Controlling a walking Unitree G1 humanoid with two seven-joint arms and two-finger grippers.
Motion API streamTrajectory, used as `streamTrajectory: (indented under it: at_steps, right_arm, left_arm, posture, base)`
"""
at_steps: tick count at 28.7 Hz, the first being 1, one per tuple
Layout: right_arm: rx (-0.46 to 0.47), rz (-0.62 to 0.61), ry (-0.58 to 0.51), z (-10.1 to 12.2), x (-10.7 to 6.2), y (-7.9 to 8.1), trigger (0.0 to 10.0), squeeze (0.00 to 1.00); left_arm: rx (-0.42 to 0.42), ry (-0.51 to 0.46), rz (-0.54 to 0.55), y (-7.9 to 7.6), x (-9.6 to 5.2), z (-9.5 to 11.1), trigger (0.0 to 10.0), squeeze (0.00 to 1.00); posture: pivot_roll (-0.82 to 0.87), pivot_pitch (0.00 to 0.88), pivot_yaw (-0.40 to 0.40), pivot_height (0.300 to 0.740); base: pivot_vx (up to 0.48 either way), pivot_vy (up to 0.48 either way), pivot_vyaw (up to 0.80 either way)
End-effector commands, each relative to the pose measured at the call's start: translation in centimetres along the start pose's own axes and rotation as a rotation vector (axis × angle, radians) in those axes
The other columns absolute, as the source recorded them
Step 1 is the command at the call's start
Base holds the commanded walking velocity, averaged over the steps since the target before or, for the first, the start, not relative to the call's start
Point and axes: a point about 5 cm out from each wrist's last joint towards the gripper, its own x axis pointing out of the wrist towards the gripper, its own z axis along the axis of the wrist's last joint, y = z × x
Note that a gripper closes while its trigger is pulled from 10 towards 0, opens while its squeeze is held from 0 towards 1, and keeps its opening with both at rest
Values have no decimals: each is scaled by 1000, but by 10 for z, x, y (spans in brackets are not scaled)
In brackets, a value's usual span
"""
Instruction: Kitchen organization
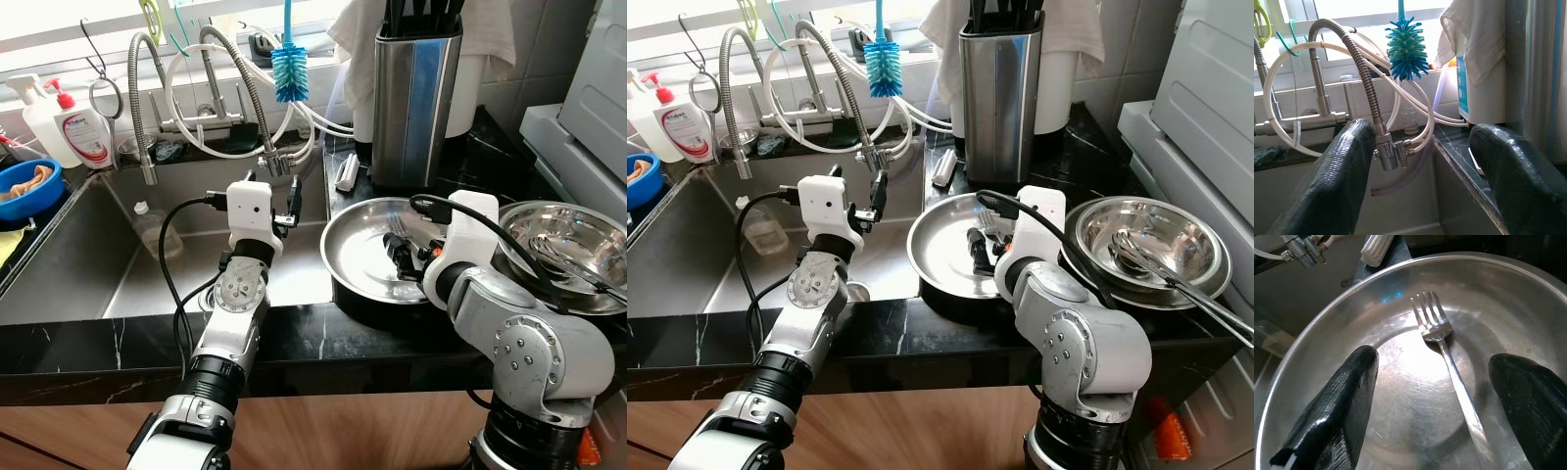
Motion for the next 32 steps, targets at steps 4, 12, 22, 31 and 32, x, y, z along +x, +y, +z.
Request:
streamTrajectory:
  at_steps: [4, 12, 22, 31, 32]
  right_arm:
    - [3, 8, 32, -5, 3, -1, 6157, 0]
    - [10, 40, 29, -3, 3, 1, 0, 0]
    - [3, 58, 23, 1, 5, 1, 0, 0]
    - [1, 51, 23, 3, 5, -1, 0, 0]
    - [1, 51, 23, 3, 5, -1, 0, 0]
  left_arm:
    - [-1, 20, 9, 6, -1, -3, 10000, 0]
    - [0, 26, 6, 6, -1, -4, 10000, 0]
    - [-1, 30, 6, 7, -2, -4, 10000, 0]
    - [-5, 42, -10, 5, -2, -6, 10000, 0]
    - [-5, 42, -10, 5, -2, -6, 10000, 0]
  posture:
    - [-331, 0, 107, 740]
    - [-333, 0, 110, 740]
    - [-322, 0, 102, 740]
    - [-324, 0, 102, 740]
    - [-324, 0, 102, 740]
  base:
    - [0, 0, 0]
    - [0, 0, 0]
    - [0, 0, 0]
    - [0, 0, 0]
    - [0, 0, 0]
